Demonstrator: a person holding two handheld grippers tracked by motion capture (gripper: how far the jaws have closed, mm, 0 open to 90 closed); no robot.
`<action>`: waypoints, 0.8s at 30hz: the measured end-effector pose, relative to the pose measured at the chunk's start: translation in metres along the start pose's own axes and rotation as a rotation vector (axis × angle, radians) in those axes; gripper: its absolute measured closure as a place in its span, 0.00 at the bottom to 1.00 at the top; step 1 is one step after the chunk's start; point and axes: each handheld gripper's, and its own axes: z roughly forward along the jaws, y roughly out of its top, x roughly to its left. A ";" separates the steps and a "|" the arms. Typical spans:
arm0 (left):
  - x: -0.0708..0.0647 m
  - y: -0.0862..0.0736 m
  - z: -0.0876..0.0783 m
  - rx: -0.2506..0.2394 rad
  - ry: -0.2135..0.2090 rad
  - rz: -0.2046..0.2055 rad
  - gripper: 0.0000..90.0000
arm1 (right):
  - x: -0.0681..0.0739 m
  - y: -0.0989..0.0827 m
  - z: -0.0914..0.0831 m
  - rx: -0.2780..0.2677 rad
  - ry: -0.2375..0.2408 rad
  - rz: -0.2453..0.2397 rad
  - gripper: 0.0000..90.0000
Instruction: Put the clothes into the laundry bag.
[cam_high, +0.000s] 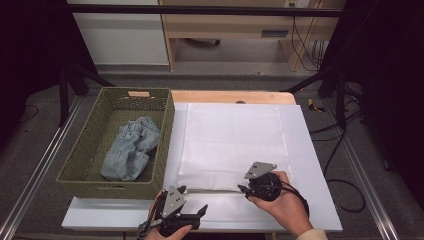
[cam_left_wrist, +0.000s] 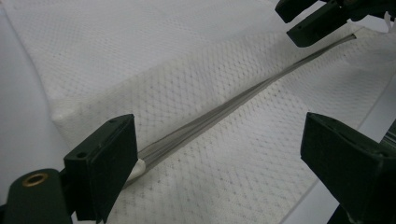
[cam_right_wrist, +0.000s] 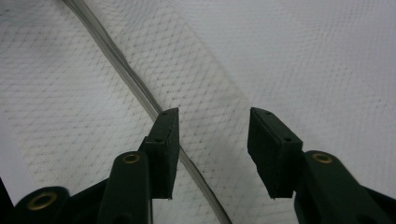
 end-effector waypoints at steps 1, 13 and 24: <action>0.000 0.000 0.001 0.004 0.007 0.014 0.12 | 0.001 -0.002 0.001 -0.009 0.002 0.005 0.64; 0.007 -0.001 0.002 0.015 0.043 0.001 0.15 | 0.012 0.012 0.040 -0.012 0.083 -0.027 0.88; 0.008 -0.001 -0.001 0.018 0.044 0.008 0.15 | 0.017 0.015 0.057 0.018 0.113 -0.035 0.78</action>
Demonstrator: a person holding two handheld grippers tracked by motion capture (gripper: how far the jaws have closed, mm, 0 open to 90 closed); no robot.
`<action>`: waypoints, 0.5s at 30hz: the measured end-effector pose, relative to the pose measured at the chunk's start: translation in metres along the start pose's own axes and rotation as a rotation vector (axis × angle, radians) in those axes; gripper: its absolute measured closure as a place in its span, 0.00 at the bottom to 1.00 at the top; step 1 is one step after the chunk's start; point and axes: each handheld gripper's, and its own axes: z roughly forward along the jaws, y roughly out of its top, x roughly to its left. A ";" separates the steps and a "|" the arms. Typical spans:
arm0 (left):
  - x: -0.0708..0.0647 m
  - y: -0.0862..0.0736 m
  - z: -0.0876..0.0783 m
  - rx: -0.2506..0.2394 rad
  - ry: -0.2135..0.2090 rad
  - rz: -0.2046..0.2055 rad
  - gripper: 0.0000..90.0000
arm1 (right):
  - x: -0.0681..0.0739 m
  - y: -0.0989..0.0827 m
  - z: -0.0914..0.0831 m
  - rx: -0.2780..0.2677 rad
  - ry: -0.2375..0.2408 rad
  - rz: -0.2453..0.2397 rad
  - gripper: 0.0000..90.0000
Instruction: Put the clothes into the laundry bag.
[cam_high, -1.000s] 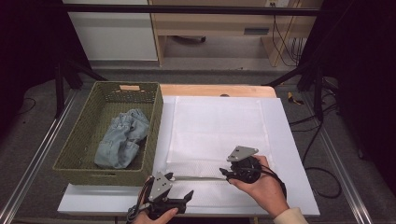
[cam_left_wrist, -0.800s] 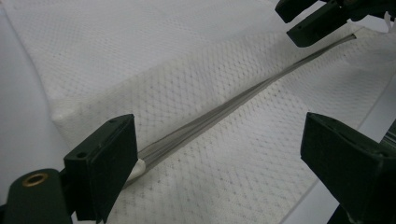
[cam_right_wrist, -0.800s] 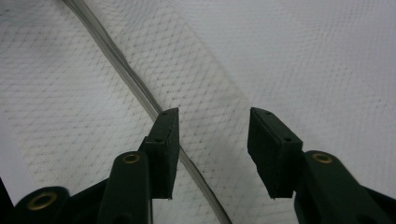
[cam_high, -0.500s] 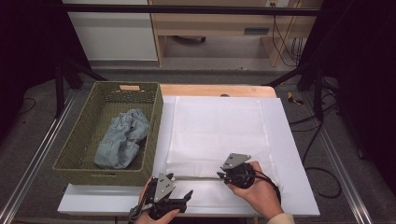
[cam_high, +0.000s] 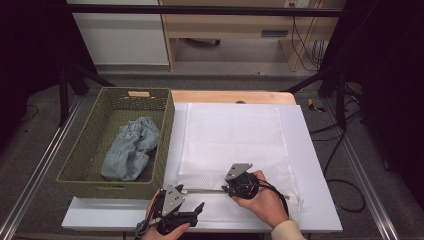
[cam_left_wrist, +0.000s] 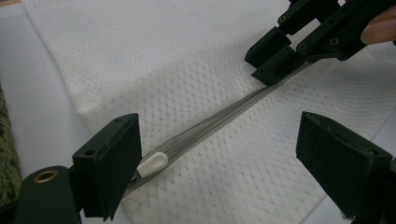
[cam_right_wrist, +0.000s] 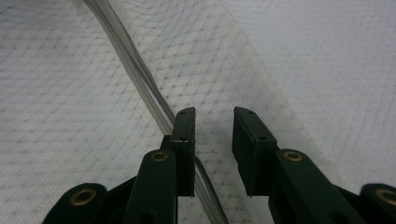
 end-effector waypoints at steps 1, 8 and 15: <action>0.000 0.000 0.000 0.002 -0.002 0.002 0.15 | 0.000 -0.001 0.000 0.004 0.004 -0.006 0.77; -0.003 0.000 0.002 0.013 -0.009 0.011 0.15 | -0.003 -0.006 0.001 0.017 0.002 0.002 0.68; -0.004 -0.001 0.003 0.018 -0.009 0.016 0.15 | -0.010 -0.007 0.003 0.019 0.017 0.043 0.66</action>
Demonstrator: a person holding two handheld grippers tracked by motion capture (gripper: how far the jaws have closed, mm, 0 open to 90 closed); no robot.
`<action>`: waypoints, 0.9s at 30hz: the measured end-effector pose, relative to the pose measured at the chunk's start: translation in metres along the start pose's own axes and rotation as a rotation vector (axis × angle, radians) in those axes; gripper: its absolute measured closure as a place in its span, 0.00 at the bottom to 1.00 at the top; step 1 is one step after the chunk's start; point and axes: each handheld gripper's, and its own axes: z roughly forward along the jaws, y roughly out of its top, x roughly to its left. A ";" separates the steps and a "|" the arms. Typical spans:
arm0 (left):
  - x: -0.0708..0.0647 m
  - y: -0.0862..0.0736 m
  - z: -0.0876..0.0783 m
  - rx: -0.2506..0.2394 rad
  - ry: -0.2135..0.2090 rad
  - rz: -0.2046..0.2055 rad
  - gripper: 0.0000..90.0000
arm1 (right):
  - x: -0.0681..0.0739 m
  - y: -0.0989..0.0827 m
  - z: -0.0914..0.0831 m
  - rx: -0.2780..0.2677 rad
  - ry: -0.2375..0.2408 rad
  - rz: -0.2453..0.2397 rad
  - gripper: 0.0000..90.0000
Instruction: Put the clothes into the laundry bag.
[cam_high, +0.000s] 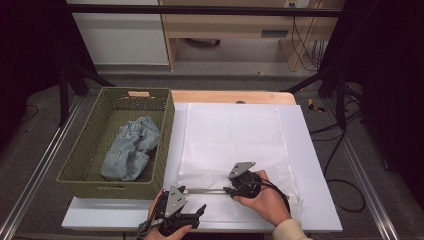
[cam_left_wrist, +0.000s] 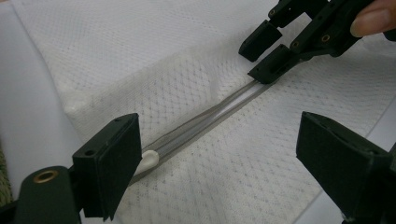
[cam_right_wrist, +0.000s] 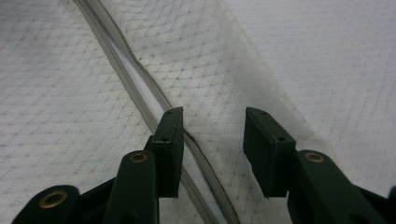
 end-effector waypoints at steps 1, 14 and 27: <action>0.000 0.000 0.000 0.000 0.000 -0.001 0.15 | -0.001 0.000 0.000 0.001 0.014 0.012 0.69; 0.000 -0.001 0.000 0.005 -0.004 -0.007 0.15 | -0.004 0.000 0.000 0.005 0.005 0.074 0.98; -0.003 -0.001 -0.001 0.011 0.019 0.003 0.15 | -0.007 0.011 -0.026 -0.087 -0.013 0.086 0.99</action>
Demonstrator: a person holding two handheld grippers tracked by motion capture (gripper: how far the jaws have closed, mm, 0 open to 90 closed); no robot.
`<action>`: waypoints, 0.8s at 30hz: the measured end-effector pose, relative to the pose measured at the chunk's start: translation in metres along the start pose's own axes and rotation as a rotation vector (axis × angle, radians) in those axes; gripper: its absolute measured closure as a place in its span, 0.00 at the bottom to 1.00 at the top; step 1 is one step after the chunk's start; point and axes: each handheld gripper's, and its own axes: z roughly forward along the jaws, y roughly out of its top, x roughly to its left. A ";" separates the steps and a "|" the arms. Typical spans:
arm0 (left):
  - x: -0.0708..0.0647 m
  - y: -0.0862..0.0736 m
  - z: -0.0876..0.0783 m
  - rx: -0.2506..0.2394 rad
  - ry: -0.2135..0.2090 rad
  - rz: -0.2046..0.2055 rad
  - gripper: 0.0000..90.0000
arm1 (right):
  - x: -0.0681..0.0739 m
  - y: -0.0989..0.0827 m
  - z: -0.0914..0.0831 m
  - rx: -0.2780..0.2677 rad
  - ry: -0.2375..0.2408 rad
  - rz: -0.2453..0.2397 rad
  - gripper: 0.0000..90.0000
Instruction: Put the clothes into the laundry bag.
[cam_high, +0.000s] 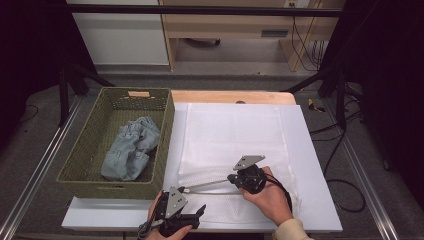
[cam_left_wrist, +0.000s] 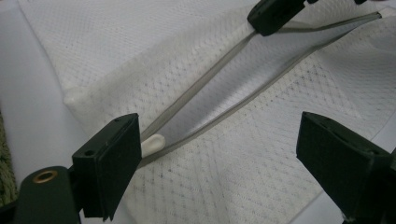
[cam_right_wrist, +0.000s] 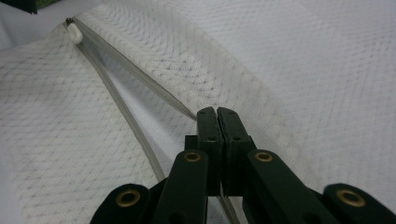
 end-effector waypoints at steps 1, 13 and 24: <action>0.000 0.000 0.000 0.000 0.003 0.001 0.15 | 0.000 0.002 -0.003 -0.006 0.001 0.011 0.99; 0.000 0.001 -0.003 0.001 0.038 0.008 0.14 | -0.005 0.017 -0.024 -0.028 0.009 0.011 0.99; 0.004 0.003 -0.007 -0.011 0.067 0.003 0.14 | -0.006 0.024 -0.040 -0.071 0.026 0.024 0.99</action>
